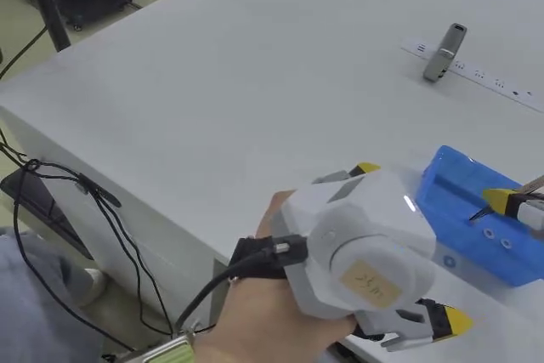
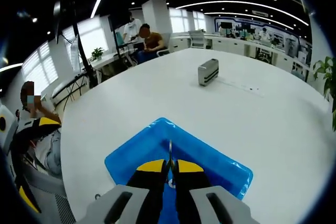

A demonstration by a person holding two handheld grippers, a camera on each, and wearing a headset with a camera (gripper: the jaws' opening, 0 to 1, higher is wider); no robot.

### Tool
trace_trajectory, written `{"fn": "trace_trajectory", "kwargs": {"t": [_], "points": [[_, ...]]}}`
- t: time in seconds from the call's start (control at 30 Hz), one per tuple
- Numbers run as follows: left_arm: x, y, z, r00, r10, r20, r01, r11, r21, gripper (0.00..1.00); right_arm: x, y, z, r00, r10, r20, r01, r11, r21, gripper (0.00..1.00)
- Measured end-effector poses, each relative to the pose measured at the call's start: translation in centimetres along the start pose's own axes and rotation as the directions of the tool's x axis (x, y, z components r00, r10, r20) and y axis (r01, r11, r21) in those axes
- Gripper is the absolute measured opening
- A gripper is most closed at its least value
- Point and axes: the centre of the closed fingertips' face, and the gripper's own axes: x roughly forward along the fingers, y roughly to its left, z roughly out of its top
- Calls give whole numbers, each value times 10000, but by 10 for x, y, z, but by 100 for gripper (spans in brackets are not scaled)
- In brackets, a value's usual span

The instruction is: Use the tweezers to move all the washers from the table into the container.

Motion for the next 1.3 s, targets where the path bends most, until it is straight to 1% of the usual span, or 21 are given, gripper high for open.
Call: {"fn": "trace_trajectory", "kwargs": {"t": [0.3,0.37,0.47,0.53,0.63,0.83,0.97,1.0,1.03,1.1,1.2,1.23,1.3], "points": [[0,0,0,10000,-11,-17,11,10000,35,99,0,2,-7,9999,-74,-151,72,9999,-104,3],[0,-1,-1,10000,-17,-29,17,10000,21,99,-1,2,-7,9999,-97,-120,95,9998,-156,3],[0,0,-1,10000,-10,-33,10,10000,12,99,-5,5,-2,9998,-123,138,127,9995,-282,4],[0,0,-1,10000,11,-54,-11,10000,28,99,-14,16,6,9984,-25,571,39,9997,-230,3],[0,0,-1,10000,1,-22,-1,10000,13,99,-24,27,15,9952,158,964,-134,9996,-251,3],[0,-1,-1,10000,-19,-33,19,10000,27,99,-43,50,25,9876,546,1471,-493,9980,-394,3],[0,-1,-1,10000,-16,-18,16,10000,12,99,-55,68,27,9808,901,1728,-861,9958,-304,3],[0,0,-1,10000,-5,-31,5,10000,25,99,-56,72,25,9799,1001,1723,-967,9949,-278,3],[0,0,-1,10000,-4,-33,4,10000,34,99,-57,78,22,9789,1204,1653,-1168,9927,-317,3],[0,-1,0,10000,-40,-7,40,10000,29,99,-57,84,16,9784,1386,1536,-1354,9903,-312,3],[0,-2,-1,10000,-61,-45,62,10000,78,99,-55,89,4,9801,1564,1222,-1552,9877,-199,3],[0,-1,-1,10000,-35,-41,35,9999,101,99,-52,90,-4,9816,1634,988,-1619,9865,-235,3],[0,-1,-1,10000,-47,-27,47,10000,64,99,-49,90,-14,9849,1587,692,-1574,9873,-230,3]]}}
